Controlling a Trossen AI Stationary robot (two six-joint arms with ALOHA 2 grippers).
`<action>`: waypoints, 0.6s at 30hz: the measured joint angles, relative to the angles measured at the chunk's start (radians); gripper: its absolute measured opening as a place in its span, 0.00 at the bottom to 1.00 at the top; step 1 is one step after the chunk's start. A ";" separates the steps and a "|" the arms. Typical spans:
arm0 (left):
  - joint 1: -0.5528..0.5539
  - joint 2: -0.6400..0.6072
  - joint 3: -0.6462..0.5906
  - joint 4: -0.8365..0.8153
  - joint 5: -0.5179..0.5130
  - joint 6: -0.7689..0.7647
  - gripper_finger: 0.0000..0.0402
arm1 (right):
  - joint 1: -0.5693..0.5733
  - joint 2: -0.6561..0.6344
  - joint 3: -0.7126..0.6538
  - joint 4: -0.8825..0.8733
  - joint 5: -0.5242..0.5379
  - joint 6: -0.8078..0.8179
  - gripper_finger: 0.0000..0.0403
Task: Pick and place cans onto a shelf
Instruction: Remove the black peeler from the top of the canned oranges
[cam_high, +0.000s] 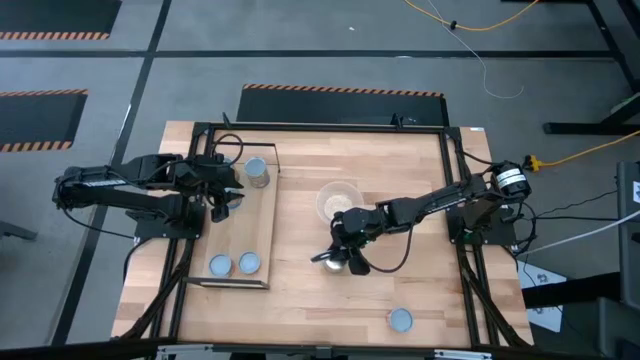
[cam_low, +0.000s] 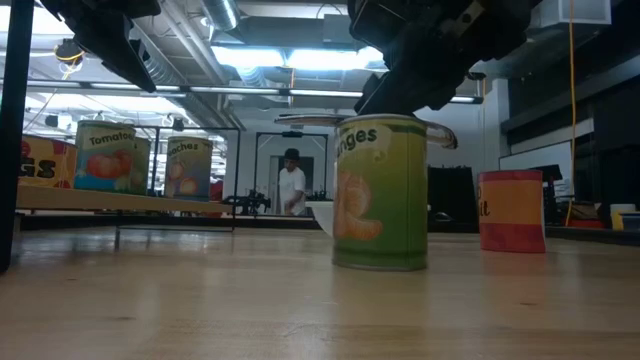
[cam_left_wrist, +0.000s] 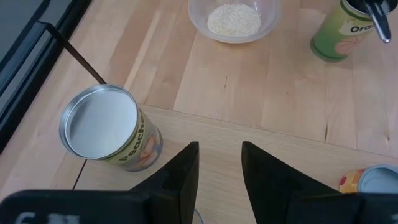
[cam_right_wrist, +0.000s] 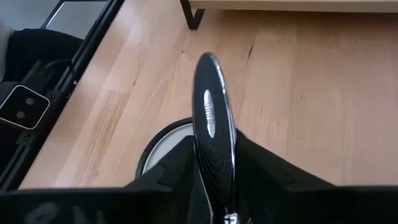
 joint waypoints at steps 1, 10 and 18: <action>0.000 0.000 0.000 0.000 0.000 0.000 0.28 | 0.000 0.000 0.000 -0.001 0.000 0.000 0.26; 0.000 0.000 0.000 0.000 0.000 0.000 0.28 | 0.000 0.004 0.018 -0.015 -0.002 0.028 0.13; 0.000 0.000 0.000 0.000 0.000 0.000 0.28 | -0.019 -0.008 0.175 -0.268 -0.048 0.029 0.09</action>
